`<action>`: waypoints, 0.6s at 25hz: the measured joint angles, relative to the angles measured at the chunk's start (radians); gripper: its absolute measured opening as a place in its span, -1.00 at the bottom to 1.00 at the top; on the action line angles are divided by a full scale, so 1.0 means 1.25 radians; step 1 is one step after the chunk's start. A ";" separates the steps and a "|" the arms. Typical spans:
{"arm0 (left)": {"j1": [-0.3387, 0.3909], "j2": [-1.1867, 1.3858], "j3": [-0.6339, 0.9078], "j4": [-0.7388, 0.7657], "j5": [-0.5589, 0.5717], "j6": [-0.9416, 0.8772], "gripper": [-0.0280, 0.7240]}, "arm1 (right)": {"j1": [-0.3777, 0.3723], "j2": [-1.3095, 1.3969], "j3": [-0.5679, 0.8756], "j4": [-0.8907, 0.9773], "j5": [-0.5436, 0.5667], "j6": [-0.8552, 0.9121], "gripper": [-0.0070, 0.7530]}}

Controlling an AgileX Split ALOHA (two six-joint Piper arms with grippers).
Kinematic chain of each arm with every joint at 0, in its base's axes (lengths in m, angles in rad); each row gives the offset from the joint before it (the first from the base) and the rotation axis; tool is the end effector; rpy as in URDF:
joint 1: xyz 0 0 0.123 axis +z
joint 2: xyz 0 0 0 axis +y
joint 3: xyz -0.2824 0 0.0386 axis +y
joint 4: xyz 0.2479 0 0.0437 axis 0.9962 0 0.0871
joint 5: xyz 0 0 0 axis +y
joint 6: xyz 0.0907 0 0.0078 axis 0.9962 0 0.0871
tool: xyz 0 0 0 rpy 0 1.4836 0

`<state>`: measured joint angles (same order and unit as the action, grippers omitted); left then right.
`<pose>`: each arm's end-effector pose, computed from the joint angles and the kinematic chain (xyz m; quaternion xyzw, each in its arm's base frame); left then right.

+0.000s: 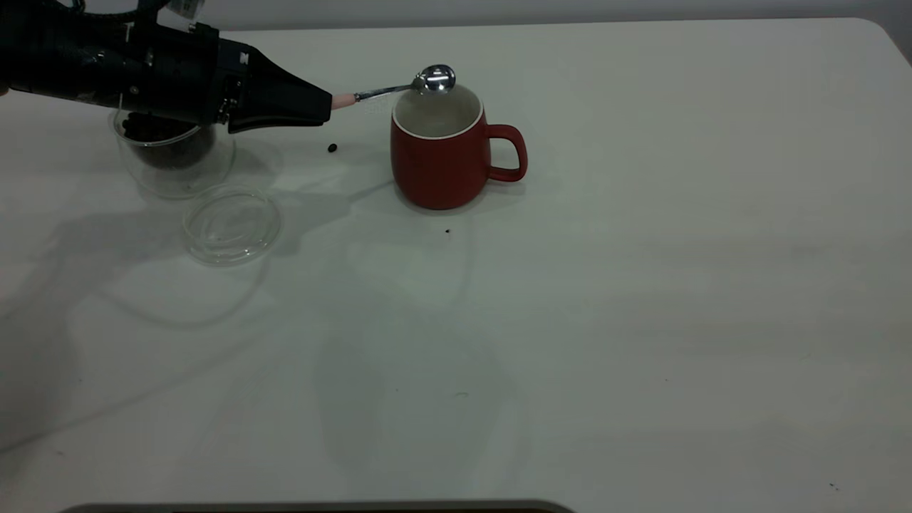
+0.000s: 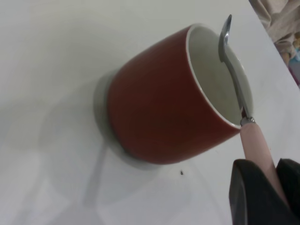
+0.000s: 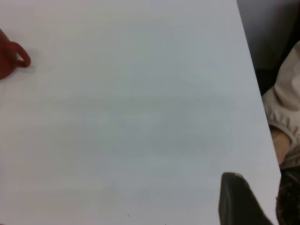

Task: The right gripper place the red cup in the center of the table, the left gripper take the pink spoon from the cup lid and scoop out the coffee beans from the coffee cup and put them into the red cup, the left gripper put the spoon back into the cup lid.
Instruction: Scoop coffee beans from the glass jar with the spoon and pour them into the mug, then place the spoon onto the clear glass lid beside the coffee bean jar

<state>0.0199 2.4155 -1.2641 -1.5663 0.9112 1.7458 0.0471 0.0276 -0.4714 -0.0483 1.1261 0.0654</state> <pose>0.4057 -0.0640 0.0242 0.1793 0.8583 -0.4016 0.2644 -0.0007 -0.0040 0.2642 0.0091 0.8830 0.0023 0.4692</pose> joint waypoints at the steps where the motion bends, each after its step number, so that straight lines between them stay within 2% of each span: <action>1: 0.000 0.000 0.000 0.000 0.001 0.000 -0.60 | 0.000 0.000 0.000 0.000 0.000 0.000 -0.35; 5: 0.012 -0.022 0.000 0.036 0.038 -0.057 -0.60 | 0.000 0.000 0.000 0.000 0.000 0.000 -0.35; 8: 0.048 -0.089 0.000 0.133 0.066 -0.149 -0.60 | 0.000 0.000 0.000 0.000 0.000 0.000 -0.35; 11: 0.105 -0.167 0.000 0.225 0.120 -0.257 -0.60 | 0.000 0.000 0.000 0.000 0.000 0.000 -0.35; 15: 0.201 -0.227 0.000 0.273 0.174 -0.389 -0.60 | 0.000 0.000 0.000 0.000 0.000 0.000 -0.35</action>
<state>0.2716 2.1312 -1.2641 -1.2246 1.1286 1.2600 0.0471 0.0276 -0.4714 -0.0483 1.1261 0.0654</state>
